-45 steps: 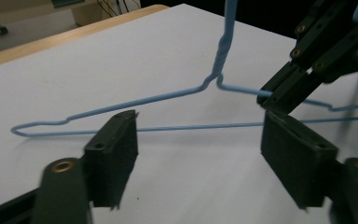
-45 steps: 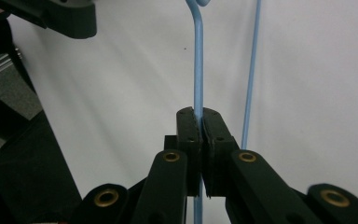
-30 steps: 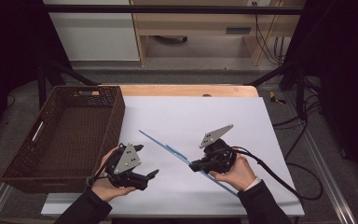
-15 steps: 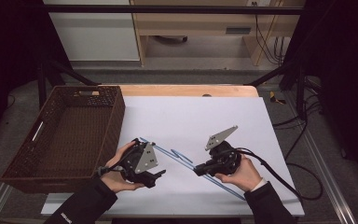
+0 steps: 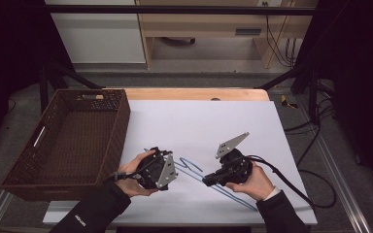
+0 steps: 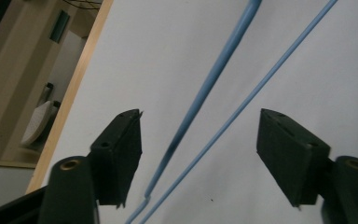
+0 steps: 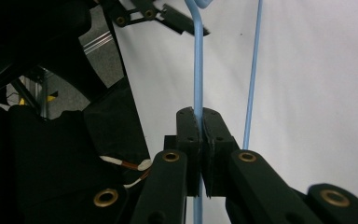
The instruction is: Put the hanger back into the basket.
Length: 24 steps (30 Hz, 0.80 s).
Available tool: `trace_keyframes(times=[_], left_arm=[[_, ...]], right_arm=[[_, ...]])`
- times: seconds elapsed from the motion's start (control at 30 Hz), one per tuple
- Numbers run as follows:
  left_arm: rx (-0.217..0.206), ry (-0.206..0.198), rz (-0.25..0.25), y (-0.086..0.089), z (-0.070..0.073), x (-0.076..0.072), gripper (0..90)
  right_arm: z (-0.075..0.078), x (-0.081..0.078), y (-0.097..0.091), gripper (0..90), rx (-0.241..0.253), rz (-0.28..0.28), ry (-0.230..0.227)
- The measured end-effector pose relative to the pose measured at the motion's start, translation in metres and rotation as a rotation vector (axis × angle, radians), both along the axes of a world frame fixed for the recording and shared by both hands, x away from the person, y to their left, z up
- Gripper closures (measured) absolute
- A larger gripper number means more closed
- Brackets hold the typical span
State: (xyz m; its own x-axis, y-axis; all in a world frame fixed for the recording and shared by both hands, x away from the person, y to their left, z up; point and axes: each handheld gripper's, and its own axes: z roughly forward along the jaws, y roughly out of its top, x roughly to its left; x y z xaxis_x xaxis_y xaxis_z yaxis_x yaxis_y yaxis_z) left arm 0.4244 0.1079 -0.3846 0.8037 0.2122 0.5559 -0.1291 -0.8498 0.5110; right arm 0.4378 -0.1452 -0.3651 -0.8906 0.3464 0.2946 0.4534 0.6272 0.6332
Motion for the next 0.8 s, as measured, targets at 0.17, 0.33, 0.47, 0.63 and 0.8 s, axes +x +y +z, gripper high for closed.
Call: trace_keyframes(times=[0.17,0.33,0.47,0.63,0.8], left_arm=[[0.003,-0.034,-0.004,0.0006,0.0000,0.0007,47.7],[0.010,-0.048,-0.005,-0.0002,-0.0031,0.0006,59.2],[0.033,-0.052,-0.004,-0.0011,-0.0066,0.0019,64.2],[0.040,-0.063,0.002,0.0001,-0.0093,0.0032,70.1],[0.041,-0.076,-0.005,0.0013,-0.0095,0.0019,79.3]], right_arm=[[-0.0020,0.0008,0.0000,87.9,0.000,0.005,0.012],[-0.0039,0.0012,0.0005,87.9,0.006,0.011,0.011],[-0.0042,0.0006,0.0013,87.9,0.013,0.011,0.020],[-0.0044,0.0005,0.0009,87.9,0.018,0.018,0.019],[-0.0046,0.0006,0.0008,87.9,0.017,0.019,0.022]])
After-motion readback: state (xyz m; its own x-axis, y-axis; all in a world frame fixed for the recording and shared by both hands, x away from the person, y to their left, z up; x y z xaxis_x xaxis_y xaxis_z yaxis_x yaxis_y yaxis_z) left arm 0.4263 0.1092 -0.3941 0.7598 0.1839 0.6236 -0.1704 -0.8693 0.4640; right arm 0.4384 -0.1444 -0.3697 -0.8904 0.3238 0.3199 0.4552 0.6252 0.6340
